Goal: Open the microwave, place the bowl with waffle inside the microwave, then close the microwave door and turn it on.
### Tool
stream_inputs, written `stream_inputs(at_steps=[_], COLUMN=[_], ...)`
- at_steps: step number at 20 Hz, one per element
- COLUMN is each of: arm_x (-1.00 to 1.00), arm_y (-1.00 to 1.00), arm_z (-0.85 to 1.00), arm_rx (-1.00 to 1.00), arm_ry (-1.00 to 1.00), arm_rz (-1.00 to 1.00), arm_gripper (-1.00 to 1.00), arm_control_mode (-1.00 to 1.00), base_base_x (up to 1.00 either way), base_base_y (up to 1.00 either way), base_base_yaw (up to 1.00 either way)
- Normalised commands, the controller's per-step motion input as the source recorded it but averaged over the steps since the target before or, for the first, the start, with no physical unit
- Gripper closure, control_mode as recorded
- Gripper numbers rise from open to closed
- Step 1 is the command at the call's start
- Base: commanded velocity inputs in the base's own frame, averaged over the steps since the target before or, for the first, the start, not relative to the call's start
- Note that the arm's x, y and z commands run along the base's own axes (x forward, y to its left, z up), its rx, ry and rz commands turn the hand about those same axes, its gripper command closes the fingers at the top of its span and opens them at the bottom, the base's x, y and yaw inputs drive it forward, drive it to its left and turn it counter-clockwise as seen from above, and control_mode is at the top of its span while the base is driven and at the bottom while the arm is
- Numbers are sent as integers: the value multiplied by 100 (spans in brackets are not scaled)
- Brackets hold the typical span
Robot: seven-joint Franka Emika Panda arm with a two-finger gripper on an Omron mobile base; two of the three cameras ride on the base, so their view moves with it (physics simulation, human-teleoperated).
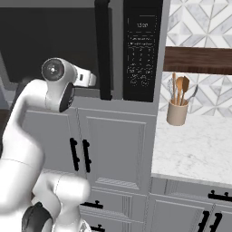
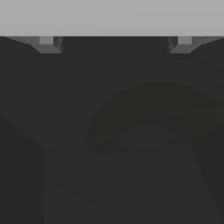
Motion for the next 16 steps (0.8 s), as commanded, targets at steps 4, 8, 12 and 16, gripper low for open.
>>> stream_inputs(at_steps=[4,8,12,16], arm_x=[-98,-100,-85,-42], arm_y=[-13,-32,-51,-73], arm_z=[0,7,26,28], arm_rx=[0,4,12,24], arm_ry=[-22,-35,-20,0], arm_rz=[0,0,-5,-10], arm_gripper=[-100,-100,-100,-100], arm_control_mode=[-100,-100,-100,-100], base_base_x=[0,0,0,0], base_base_y=[0,0,0,0], base_base_yaw=[0,0,0,0])
